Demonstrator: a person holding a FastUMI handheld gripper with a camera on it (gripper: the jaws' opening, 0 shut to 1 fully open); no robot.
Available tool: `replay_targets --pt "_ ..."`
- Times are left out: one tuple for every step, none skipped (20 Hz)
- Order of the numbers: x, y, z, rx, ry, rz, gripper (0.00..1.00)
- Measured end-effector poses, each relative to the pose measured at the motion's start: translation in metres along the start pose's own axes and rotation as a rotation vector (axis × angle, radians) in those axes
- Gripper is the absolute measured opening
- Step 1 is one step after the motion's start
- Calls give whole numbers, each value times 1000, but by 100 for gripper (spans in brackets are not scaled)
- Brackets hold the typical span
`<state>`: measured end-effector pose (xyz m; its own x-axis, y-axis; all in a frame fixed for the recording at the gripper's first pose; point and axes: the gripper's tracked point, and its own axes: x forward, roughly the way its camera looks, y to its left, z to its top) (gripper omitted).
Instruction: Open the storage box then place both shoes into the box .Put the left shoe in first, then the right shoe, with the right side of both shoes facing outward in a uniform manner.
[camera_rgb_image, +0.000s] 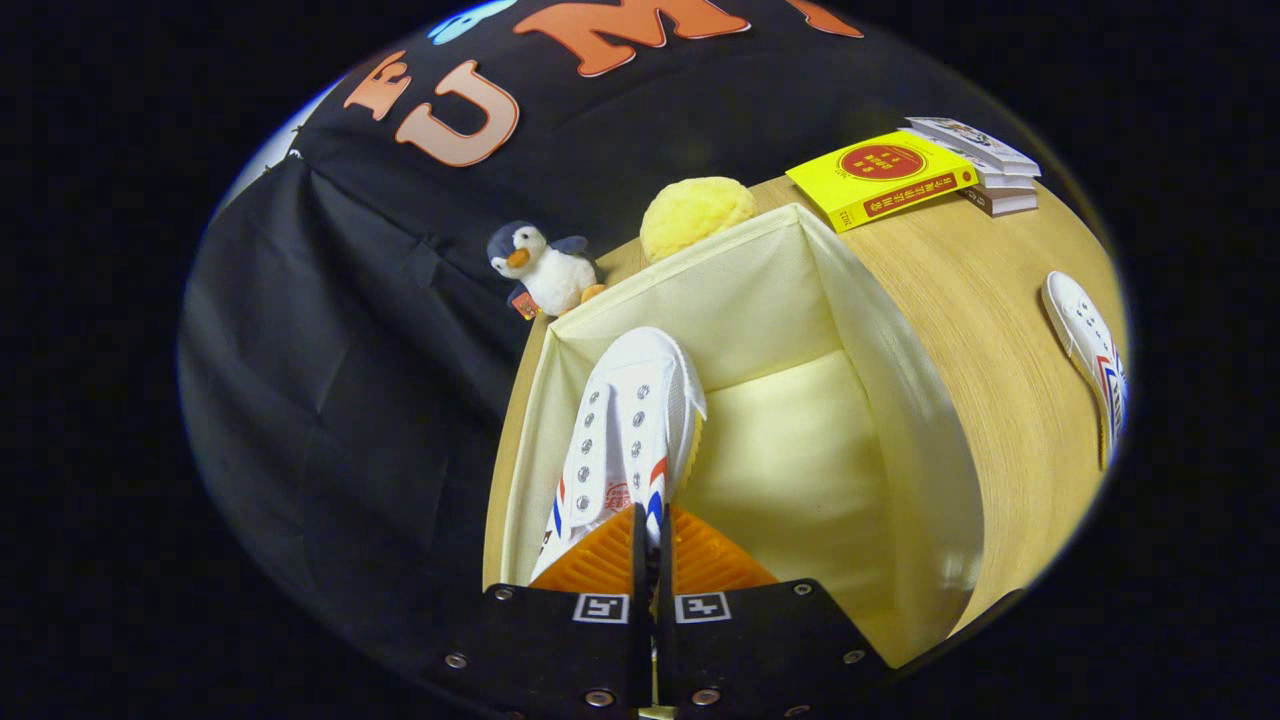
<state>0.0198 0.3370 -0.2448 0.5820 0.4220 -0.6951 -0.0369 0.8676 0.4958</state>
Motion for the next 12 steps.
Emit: replay_targets --pt "-3 6 -3 6 18 15 4" --pt "-5 14 0 18 11 43 7" --pt "-6 19 6 28 -6 57 15" --pt "-10 20 13 20 -21 57 22" --pt "-15 19 19 -3 -37 49 32" --pt "-22 20 22 -25 -52 47 42" --pt "-27 22 25 -42 -66 52 53" --pt "-34 23 27 -55 -74 56 65" --pt "-42 24 31 -68 -88 57 77" --pt "-48 24 35 -85 -102 57 84" --pt "-53 20 37 -100 -112 48 95" --pt "-60 19 40 -118 -123 45 97"
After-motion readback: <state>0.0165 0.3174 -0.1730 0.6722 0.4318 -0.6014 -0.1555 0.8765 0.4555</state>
